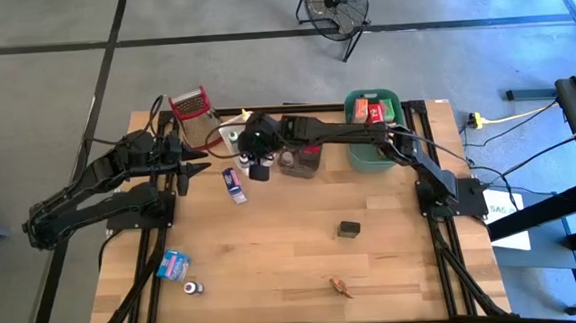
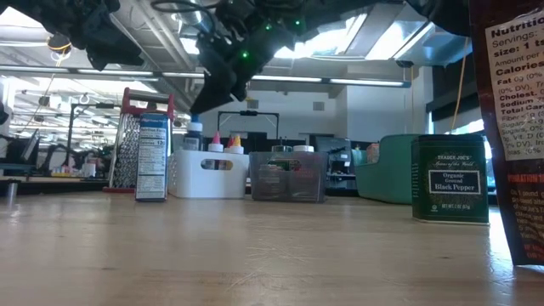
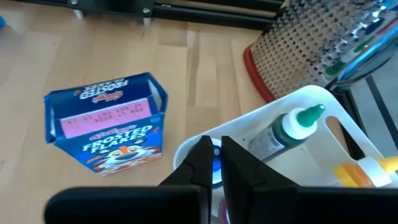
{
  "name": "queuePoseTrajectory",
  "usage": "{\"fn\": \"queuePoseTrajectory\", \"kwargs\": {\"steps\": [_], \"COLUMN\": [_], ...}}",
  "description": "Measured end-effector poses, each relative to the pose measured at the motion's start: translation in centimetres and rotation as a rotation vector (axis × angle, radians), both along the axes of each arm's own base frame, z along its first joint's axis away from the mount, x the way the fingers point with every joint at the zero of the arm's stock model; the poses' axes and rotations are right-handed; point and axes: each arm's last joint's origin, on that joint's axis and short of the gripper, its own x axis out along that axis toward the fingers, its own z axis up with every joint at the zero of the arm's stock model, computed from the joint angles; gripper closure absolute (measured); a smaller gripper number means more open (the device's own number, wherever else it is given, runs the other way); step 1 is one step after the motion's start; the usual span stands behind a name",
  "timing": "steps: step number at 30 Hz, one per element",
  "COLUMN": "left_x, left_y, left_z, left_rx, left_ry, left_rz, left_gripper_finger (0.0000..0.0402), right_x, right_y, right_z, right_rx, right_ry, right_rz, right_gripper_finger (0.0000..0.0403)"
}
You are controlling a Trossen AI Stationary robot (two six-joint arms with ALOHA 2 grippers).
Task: Pick & Place Kitchen Items
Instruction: Adjust the blue food coloring in the white bin
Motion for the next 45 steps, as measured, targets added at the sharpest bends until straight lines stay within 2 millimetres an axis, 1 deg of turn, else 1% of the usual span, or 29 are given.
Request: {"fn": "queuePoseTrajectory", "kwargs": {"steps": [7,12,19,26,35,39,45], "left_x": [0.0,0.0,0.0,0.0,0.0,0.0,0.0], "left_y": [0.0,0.0,0.0,0.0,0.0,0.0,0.0], "left_z": [0.0,0.0,0.0,0.0,0.0,0.0,0.0], "left_rx": [0.000,0.000,0.000,0.000,0.000,-0.001,0.000], "left_ry": [0.000,0.001,0.000,0.001,0.000,0.001,0.000], "left_rz": [0.000,0.000,0.000,0.000,0.000,0.000,0.000], "left_gripper_finger": [0.0256,0.0256,0.0256,0.0256,0.0256,0.0256,0.0256], "right_x": [0.1,0.2,0.3,0.5,0.5,0.4,0.4], "right_y": [0.1,0.1,0.0,0.0,0.0,0.0,0.0], "right_z": [-0.4,-1.0,-1.0,-2.1,-2.1,-2.1,-2.2], "right_rx": [0.010,0.013,0.018,0.025,0.023,0.025,0.029], "right_ry": [0.009,0.024,0.022,0.044,0.044,0.056,0.062], "right_rz": [0.007,0.006,0.001,-0.007,-0.004,-0.004,-0.008], "right_gripper_finger": [0.0386,0.0386,0.0386,0.0385,0.0383,0.0366,0.0315]}}
